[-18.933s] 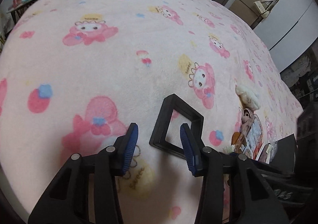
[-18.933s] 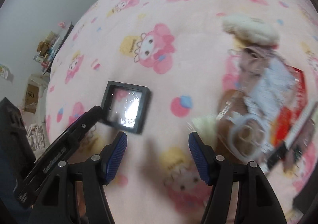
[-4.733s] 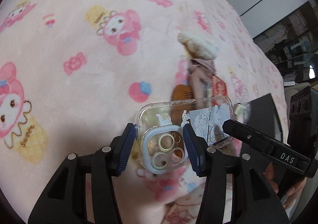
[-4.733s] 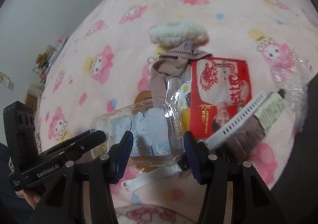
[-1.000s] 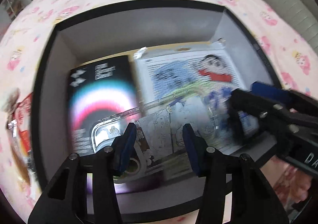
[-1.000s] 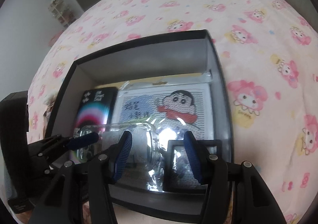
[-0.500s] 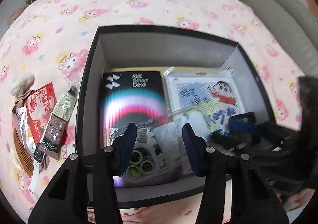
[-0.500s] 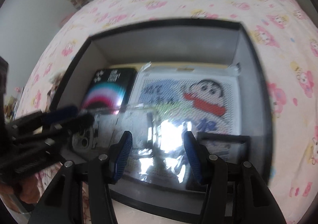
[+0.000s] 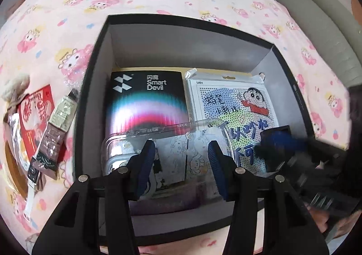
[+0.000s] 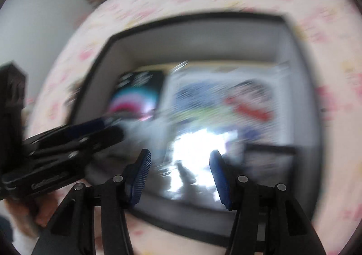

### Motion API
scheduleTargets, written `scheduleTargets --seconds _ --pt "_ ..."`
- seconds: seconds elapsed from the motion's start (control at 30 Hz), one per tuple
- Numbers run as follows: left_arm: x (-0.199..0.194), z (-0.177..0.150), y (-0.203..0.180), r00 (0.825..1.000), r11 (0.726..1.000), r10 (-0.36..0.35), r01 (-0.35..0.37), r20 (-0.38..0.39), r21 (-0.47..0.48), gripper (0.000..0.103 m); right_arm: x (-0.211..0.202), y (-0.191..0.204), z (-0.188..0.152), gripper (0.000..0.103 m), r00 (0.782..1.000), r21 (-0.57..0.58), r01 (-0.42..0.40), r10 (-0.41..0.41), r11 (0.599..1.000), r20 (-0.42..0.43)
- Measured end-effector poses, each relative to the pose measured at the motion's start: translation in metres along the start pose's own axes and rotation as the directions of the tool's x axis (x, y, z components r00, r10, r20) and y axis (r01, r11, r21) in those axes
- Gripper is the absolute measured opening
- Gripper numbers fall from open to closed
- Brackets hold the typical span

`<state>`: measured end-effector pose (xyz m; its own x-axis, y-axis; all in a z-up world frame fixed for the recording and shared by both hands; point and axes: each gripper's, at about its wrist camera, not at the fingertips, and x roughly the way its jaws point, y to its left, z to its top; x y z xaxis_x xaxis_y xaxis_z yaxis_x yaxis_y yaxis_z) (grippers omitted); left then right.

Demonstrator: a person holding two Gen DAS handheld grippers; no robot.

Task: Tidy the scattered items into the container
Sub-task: 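Lower the phone case into the box beside the Smart Devil box, then open the left gripper and lift it out of the box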

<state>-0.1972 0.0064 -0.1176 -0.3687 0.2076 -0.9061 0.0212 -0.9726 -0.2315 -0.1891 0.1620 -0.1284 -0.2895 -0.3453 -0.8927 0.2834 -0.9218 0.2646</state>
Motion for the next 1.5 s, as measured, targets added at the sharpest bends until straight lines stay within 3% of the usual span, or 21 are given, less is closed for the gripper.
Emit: scheduleTargets --seconds 0.07,0.13,0.37,0.57,0.73,0.87,1.0,1.07,1.13,1.27,1.37,1.5 --pt "0.007 0.001 -0.013 1.0 0.999 0.014 -0.013 -0.016 0.043 0.056 -0.012 -0.01 0.003 0.049 0.996 0.028 0.067 -0.068 0.997 0.058" --pt "0.013 0.002 -0.029 0.999 0.995 0.034 -0.032 -0.028 0.093 0.064 -0.018 -0.015 0.007 0.049 0.993 0.043 0.074 -0.077 0.996 0.087" --pt "0.034 0.0 -0.078 0.987 0.957 0.159 -0.15 -0.016 0.247 0.065 -0.017 -0.016 0.01 0.049 0.983 0.02 0.137 -0.138 0.99 0.12" --pt "0.039 -0.007 -0.071 0.975 0.958 0.221 -0.212 -0.027 0.194 0.067 -0.014 -0.014 0.014 0.049 0.983 0.023 0.144 -0.146 0.989 0.108" --pt "0.032 -0.008 -0.064 0.984 0.97 0.172 -0.16 -0.051 0.182 0.069 -0.009 -0.01 0.011 0.049 0.985 0.013 0.143 -0.143 0.99 0.098" --pt "0.019 -0.006 -0.056 0.997 0.986 0.048 -0.039 -0.053 0.164 0.067 -0.006 -0.007 0.011 0.049 0.984 0.007 0.146 -0.146 0.989 0.099" --pt "0.003 0.001 -0.039 1.0 0.991 0.006 -0.005 -0.011 0.13 0.067 -0.01 -0.009 0.014 0.049 0.981 0.027 0.145 -0.147 0.989 0.125" --pt "0.0 0.006 -0.034 1.0 0.994 0.021 -0.023 0.021 0.105 0.065 -0.012 -0.01 0.018 0.049 0.98 0.03 0.141 -0.144 0.99 0.135" --pt "0.0 0.015 -0.03 0.997 0.996 0.044 -0.049 0.057 0.075 0.057 -0.012 -0.012 0.024 0.049 0.979 0.032 0.141 -0.144 0.989 0.143" --pt "0.01 0.035 -0.018 0.995 0.998 0.049 -0.052 0.082 0.034 0.054 -0.003 -0.011 0.028 0.049 0.984 0.017 0.12 -0.121 0.993 0.129" --pt "0.02 0.038 -0.009 0.996 0.997 0.076 -0.077 0.046 0.012 0.054 0.008 -0.009 0.025 0.049 0.996 0.008 0.051 -0.052 0.999 0.079" --pt "0.037 0.038 -0.003 0.996 0.996 0.087 -0.088 -0.033 -0.014 0.053 0.018 0.0 0.021 0.049 0.999 -0.017 0.031 -0.03 0.999 0.036"
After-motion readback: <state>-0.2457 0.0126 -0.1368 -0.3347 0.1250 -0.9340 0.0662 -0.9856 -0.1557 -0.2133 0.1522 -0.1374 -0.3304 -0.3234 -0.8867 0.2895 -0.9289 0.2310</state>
